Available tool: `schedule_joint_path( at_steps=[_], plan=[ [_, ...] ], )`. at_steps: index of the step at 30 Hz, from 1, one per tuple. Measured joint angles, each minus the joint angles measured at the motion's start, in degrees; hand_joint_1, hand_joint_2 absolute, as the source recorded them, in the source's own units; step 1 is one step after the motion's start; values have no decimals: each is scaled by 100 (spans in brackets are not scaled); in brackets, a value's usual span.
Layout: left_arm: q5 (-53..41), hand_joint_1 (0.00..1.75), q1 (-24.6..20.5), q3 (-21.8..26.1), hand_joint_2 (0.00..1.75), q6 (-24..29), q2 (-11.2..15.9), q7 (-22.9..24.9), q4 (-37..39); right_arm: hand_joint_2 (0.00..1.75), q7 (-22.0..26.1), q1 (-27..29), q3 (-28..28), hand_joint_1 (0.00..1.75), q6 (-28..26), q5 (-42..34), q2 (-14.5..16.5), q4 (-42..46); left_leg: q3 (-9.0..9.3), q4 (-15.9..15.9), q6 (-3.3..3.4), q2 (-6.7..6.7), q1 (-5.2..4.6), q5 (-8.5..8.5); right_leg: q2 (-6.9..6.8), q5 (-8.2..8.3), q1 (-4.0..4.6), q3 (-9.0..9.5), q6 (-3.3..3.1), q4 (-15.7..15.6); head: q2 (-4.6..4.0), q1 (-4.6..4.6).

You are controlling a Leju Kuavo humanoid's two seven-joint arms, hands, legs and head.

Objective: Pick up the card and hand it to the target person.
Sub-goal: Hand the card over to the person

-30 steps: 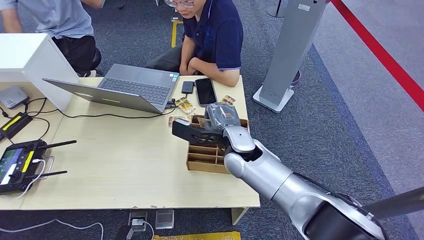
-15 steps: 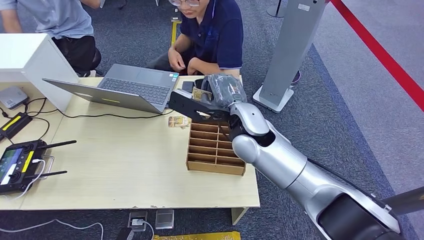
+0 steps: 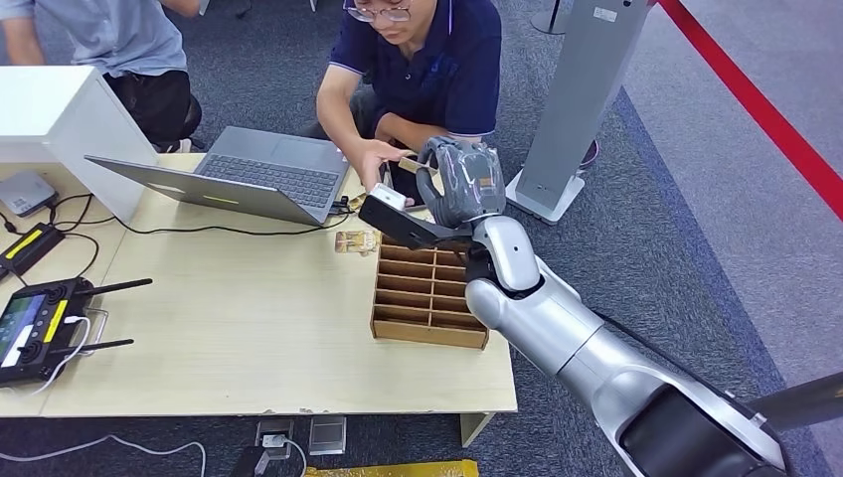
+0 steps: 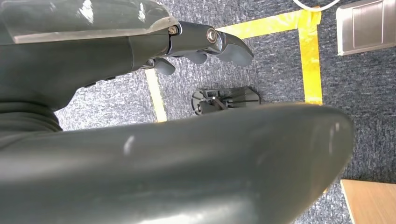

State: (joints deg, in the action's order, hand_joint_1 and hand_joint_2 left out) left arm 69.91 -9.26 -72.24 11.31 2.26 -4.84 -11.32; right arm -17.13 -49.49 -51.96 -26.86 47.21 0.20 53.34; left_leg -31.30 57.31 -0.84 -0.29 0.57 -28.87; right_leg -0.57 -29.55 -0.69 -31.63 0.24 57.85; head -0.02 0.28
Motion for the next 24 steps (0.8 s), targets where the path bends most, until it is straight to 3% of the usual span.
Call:
schedule_joint_path(
  at_steps=[8,11,12,15,20,24],
  plan=[
    [1,0,0,-14,0,-4,-7,-16,0,175,2,22,1,175,-214,165,68,-448,1,0,0,1,0,0,0,0,0,0,0,0,0,-2],
    [-5,0,-1,-20,131,-30,-7,-28,0,175,2,25,-1,44,-221,192,93,-550,1,0,0,1,0,0,0,0,0,0,0,0,0,-1],
    [-15,0,-1,-23,131,-42,-7,-38,0,175,2,25,-1,0,-225,196,101,-589,1,0,0,1,0,0,0,0,0,0,0,0,0,-1],
    [-42,0,-1,-30,0,-87,-7,-103,0,175,12,28,-2,0,-239,188,123,-700,1,0,0,1,0,0,0,0,0,0,0,0,0,0],
    [-13,0,3,-30,0,-70,-7,-110,0,175,241,66,12,0,-232,-199,145,-786,1,0,0,1,0,0,0,0,0,0,0,0,0,-2],
    [50,0,26,-30,0,5,-6,-142,0,175,1195,280,185,0,59,-1874,176,-668,2,0,0,1,0,0,0,0,0,1,0,0,0,-2]
  ],
)
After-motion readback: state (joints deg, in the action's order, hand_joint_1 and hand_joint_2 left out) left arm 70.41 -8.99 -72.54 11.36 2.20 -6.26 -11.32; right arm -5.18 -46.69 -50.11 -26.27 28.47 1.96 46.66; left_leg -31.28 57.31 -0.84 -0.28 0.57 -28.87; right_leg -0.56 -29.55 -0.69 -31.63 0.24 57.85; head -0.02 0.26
